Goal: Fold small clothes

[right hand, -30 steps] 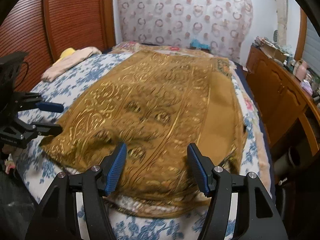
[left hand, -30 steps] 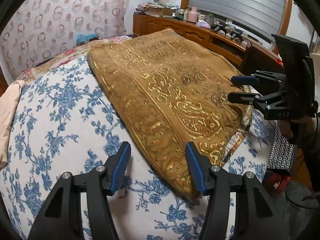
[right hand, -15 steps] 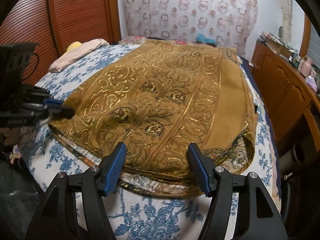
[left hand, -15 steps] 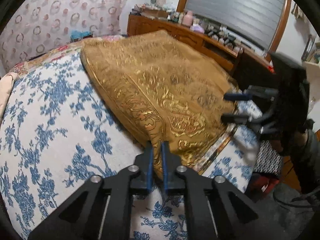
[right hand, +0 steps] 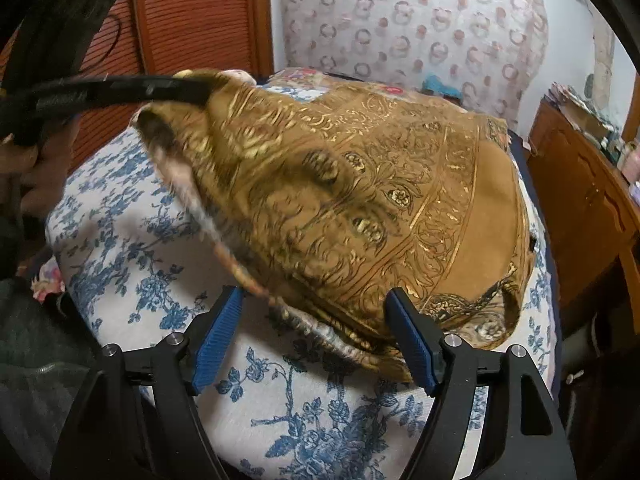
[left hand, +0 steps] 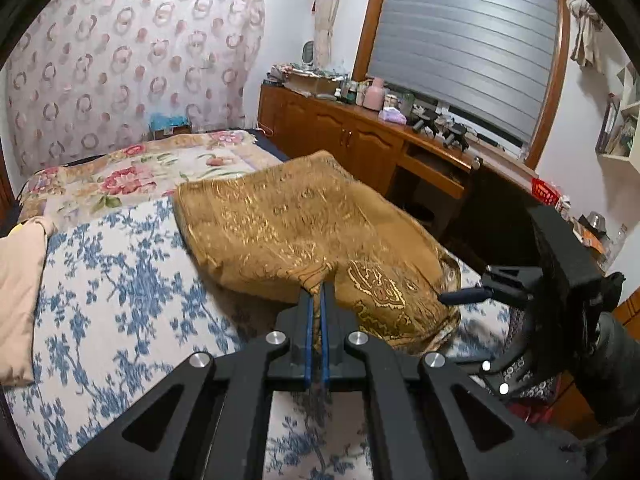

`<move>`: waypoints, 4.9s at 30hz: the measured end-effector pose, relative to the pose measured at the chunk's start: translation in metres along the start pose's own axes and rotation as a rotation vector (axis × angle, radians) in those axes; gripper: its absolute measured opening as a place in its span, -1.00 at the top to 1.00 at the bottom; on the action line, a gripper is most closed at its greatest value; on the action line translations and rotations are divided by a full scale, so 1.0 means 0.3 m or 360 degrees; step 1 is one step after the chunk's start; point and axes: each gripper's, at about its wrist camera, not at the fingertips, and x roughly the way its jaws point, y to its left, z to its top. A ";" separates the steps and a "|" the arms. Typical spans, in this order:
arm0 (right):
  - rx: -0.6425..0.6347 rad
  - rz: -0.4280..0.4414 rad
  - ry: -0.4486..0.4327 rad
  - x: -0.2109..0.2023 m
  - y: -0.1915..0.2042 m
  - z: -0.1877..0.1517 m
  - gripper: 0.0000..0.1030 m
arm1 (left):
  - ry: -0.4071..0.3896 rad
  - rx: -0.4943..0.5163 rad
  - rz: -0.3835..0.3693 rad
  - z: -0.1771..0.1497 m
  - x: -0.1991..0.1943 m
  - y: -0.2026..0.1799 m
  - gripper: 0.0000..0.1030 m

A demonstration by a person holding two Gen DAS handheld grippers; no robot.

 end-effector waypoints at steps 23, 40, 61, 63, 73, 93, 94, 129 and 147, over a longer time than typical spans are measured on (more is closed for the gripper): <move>-0.0114 -0.0189 -0.0090 -0.024 -0.219 0.112 0.78 | -0.0064 -0.0020 0.0044 0.065 0.045 0.058 1.00; -0.0052 -0.0146 -0.0295 0.101 -0.418 0.422 0.83 | -0.0015 -0.0112 0.0147 0.244 0.231 0.271 1.00; -0.0075 -0.0121 -0.0151 0.357 -0.554 0.557 0.83 | 0.0140 -0.0146 0.0127 0.288 0.395 0.407 0.59; -0.0089 -0.0132 -0.0130 0.376 -0.552 0.566 0.83 | 0.0125 -0.0129 0.0147 0.289 0.390 0.403 0.22; -0.0083 -0.0215 -0.0109 0.413 -0.591 0.621 0.67 | 0.0128 -0.0142 0.0156 0.285 0.379 0.440 0.06; 0.0163 -0.0399 -0.0130 0.274 -0.708 0.552 -0.35 | 0.0291 -0.0120 0.0253 0.289 0.558 0.506 0.06; 0.0178 -0.0403 -0.0109 0.281 -0.710 0.532 -0.35 | 0.0296 -0.0124 0.0260 0.291 0.569 0.513 0.06; 0.0406 0.0032 -0.0007 0.384 -0.755 0.422 0.67 | 0.0323 -0.0066 0.0235 0.301 0.658 0.507 0.84; 0.0213 0.0040 -0.0369 0.103 -0.550 0.565 0.76 | -0.0089 -0.0094 0.0265 0.321 0.204 0.452 0.91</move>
